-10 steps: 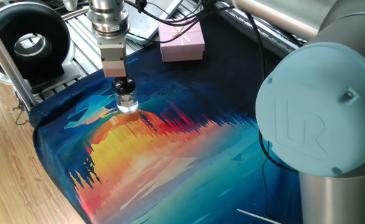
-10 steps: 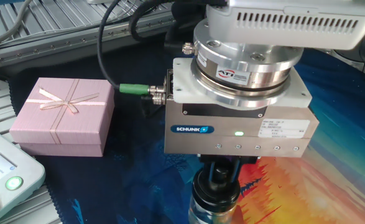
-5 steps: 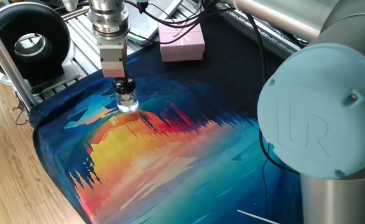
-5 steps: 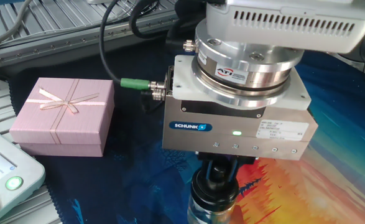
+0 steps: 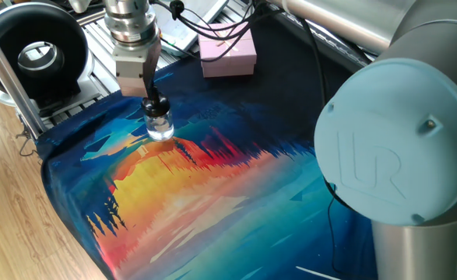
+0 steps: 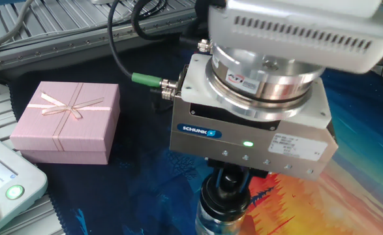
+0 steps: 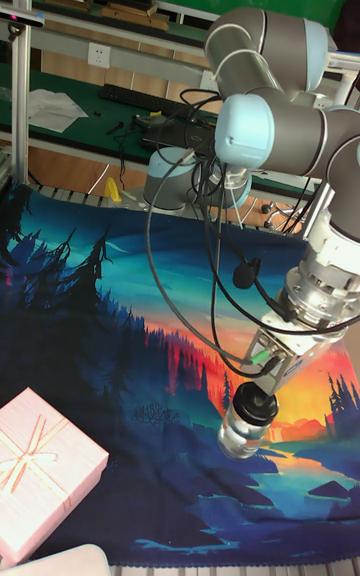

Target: Screw the lid onto the jar

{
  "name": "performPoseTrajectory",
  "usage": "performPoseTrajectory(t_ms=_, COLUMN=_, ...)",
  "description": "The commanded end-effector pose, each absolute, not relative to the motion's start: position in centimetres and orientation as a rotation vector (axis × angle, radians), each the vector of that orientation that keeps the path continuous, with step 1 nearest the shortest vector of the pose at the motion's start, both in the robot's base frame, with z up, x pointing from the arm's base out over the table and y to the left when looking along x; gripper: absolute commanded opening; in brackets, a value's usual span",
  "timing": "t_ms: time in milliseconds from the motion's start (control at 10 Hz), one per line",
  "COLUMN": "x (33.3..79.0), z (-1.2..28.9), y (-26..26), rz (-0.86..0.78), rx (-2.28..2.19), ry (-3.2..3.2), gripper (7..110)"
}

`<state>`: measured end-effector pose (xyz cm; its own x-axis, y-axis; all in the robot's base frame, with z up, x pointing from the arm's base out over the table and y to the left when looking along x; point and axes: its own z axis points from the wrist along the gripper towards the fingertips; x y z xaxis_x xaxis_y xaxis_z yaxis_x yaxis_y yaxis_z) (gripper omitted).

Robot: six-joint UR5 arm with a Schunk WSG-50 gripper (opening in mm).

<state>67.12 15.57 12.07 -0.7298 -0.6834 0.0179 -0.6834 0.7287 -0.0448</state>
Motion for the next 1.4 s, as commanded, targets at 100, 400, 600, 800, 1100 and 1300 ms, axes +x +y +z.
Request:
performPoseTrajectory(t_ms=100, x=67.8, z=12.0, y=15.5, rz=0.035, rx=1.060, ry=-2.966, gripper=22)
performPoseTrajectory(t_ms=400, x=68.0, z=12.1, y=15.3, rz=0.043, rx=1.016, ry=-2.984, gripper=22)
performPoseTrajectory(t_ms=600, x=68.5, z=12.4, y=15.4, rz=0.044, rx=0.933, ry=-3.027, gripper=22)
performPoseTrajectory(t_ms=800, x=68.8, z=12.4, y=15.4, rz=0.050, rx=0.861, ry=-3.058, gripper=22)
performPoseTrajectory(t_ms=1100, x=69.1, z=12.1, y=15.3, rz=0.043, rx=0.786, ry=-3.087, gripper=22)
performPoseTrajectory(t_ms=1300, x=69.2, z=11.8, y=15.5, rz=0.028, rx=0.751, ry=-3.098, gripper=22)
